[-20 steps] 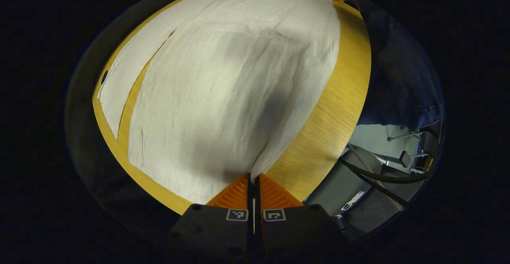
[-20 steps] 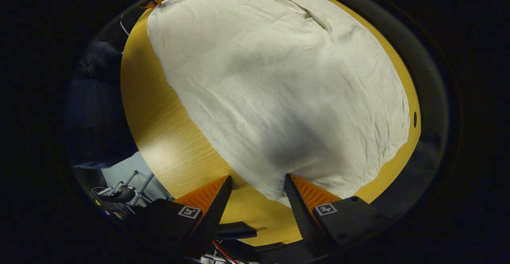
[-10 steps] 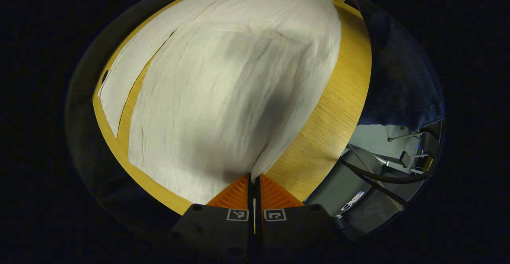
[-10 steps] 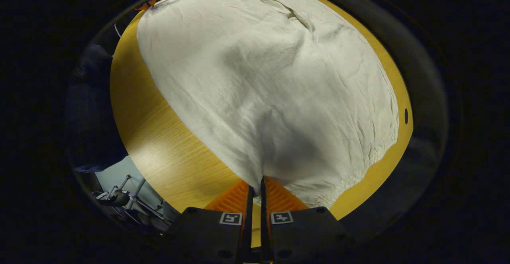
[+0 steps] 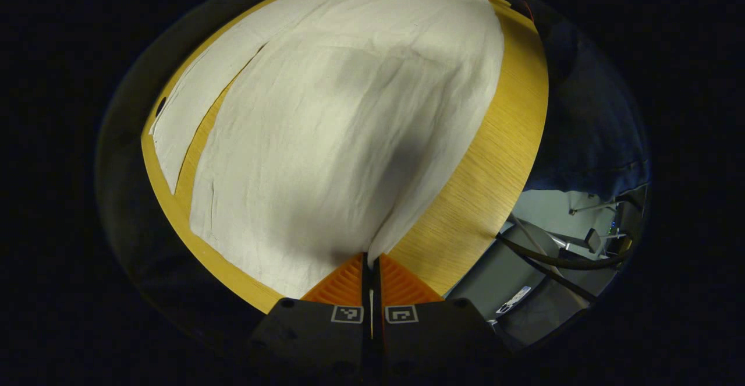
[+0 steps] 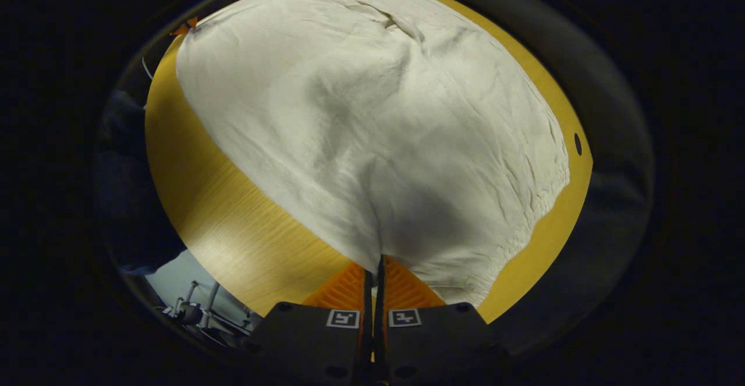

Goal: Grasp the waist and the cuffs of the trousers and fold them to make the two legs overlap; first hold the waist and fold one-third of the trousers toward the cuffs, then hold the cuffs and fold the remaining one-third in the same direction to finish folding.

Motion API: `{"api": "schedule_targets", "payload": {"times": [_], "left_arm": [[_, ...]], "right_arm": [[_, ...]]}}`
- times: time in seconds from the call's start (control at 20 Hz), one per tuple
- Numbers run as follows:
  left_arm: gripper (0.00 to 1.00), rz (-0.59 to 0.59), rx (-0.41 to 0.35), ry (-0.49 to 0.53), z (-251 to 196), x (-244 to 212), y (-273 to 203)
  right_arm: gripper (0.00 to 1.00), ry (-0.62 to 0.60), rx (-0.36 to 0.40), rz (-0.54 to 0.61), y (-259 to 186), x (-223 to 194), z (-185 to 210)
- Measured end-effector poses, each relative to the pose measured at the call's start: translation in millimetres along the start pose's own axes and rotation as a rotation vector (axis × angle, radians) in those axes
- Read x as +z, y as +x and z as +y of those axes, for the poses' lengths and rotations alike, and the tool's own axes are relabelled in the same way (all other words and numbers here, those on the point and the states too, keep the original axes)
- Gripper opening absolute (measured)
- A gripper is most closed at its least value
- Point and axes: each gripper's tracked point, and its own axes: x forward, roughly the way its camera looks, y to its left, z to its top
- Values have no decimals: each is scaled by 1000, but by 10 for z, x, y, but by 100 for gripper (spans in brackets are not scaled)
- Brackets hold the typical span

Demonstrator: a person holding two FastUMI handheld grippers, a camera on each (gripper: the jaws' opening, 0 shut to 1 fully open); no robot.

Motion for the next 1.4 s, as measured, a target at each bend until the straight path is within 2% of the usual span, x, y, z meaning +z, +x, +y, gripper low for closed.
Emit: {"api": "schedule_targets", "payload": {"times": [0.15, 0.25, 0.5, 0.7, 0.8, 1.05, 1.1, 1.15, 1.2, 1.25, 1.4], "left_arm": [[0, -38, 38, -75, 15, 2, 11], [0, -104, 83, -190, 54, 54, 4], [0, -336, 280, -457, 441, 385, -141], [0, -551, 437, -730, 947, 813, -472], [0, -634, 498, -822, 1210, 1045, -665], [0, -817, 603, -948, 1978, 1686, -1202], [0, -838, 605, -976, 2144, 1812, -1284], [0, -869, 608, -1001, 1891, 1523, -1442], [0, -897, 609, -1028, 2298, 1936, -1267], [0, -921, 611, -1043, 2279, 2006, -1522], [0, -956, 660, -1063, 2693, 2146, -1661]], "right_arm": [[4, 165, -49, -38, -59, 40, -21], [4, 273, -88, -87, -85, 81, -41], [4, 488, -193, -233, -287, 340, -127], [4, 674, -232, -354, -532, 650, -242], [4, 750, -265, -435, -682, 856, -399], [2, 864, -327, -588, -998, 1312, -820], [2, 879, -328, -607, -1032, 1397, -907], [2, 890, -334, -624, -1051, 1469, -1008], [2, 899, -341, -638, -1071, 1527, -1110], [2, 908, -352, -651, -1069, 1600, -1212], [2, 924, -375, -696, -1081, 1830, -1541]]}}
